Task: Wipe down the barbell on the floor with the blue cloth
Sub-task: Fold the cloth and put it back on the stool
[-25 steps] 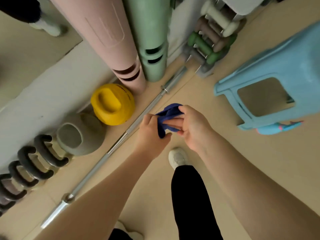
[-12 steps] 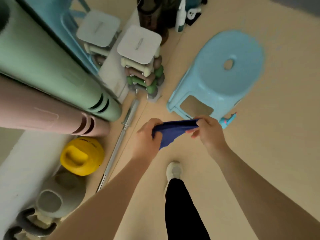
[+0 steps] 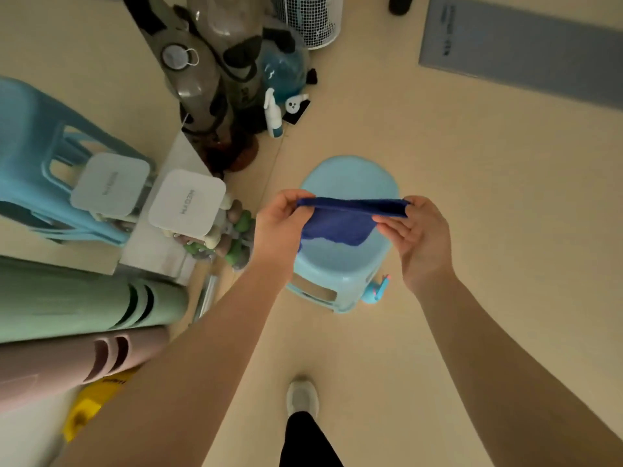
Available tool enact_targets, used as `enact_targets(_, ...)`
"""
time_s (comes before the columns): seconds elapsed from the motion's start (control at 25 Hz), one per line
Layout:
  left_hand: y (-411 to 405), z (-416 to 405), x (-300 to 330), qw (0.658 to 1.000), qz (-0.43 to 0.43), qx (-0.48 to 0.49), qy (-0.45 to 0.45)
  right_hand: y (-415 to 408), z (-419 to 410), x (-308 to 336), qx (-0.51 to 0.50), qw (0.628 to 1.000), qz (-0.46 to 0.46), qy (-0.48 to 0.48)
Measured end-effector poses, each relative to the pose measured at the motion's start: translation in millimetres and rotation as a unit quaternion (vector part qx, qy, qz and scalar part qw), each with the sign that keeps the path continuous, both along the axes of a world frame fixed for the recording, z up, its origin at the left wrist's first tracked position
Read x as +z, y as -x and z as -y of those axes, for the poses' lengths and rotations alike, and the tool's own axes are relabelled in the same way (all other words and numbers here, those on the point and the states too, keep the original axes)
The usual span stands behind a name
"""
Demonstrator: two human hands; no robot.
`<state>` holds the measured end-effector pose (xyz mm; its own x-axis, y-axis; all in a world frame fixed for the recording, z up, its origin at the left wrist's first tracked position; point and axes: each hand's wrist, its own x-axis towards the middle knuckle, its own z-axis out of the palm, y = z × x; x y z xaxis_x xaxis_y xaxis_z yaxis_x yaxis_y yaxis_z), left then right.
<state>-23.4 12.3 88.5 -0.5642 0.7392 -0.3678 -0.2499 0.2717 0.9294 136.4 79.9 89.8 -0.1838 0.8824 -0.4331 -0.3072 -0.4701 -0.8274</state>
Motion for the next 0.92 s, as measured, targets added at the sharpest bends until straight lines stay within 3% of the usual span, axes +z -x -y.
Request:
enact_targets(0.08,0,-19,9,0.999,-0.012,-0.037,-0.020,-4,-15,11,-0.022,0.999,-0.023,-0.001)
enact_targets(0.16,1,-26,-5,0.997,-0.024,-0.070,0.004,-8,-20,1,-0.015,1.000,0.013,0.022)
enact_targets(0.32,1,-5,-87,0.977,-0.117,-0.142,0.111,-14,5,-64,0.037,0.979,0.157,0.121)
enact_targets(0.4,0,4,-129,0.956,-0.178,-0.178,0.147,-15,15,-100,0.047,0.967,0.184,0.170)
enact_targets(0.48,0,2,-158,0.951,-0.185,-0.183,0.169,-11,14,-124,0.034,0.960,0.191,0.201)
enact_targets(0.6,1,-19,-179,0.966,-0.158,-0.114,0.170,-2,-4,-147,0.024,0.972,0.152,0.175)
enact_targets(0.68,1,-30,-183,0.959,-0.212,-0.076,0.171,0,-11,-164,0.098,0.967,0.220,0.085)
enact_targets(0.72,2,-31,-186,0.940,-0.280,-0.100,0.168,-1,-13,-174,0.169,0.936,0.309,0.002)
enact_targets(0.8,4,-23,-194,0.858,-0.419,-0.249,0.161,-12,-14,-196,0.314,0.784,0.501,-0.189)
enact_targets(0.88,9,-9,-208,0.750,-0.494,-0.398,0.190,-22,-13,-210,0.408,0.648,0.578,-0.283)
enact_targets(0.92,11,-5,-215,0.708,-0.524,-0.431,0.196,-26,-13,-215,0.425,0.611,0.586,-0.320)
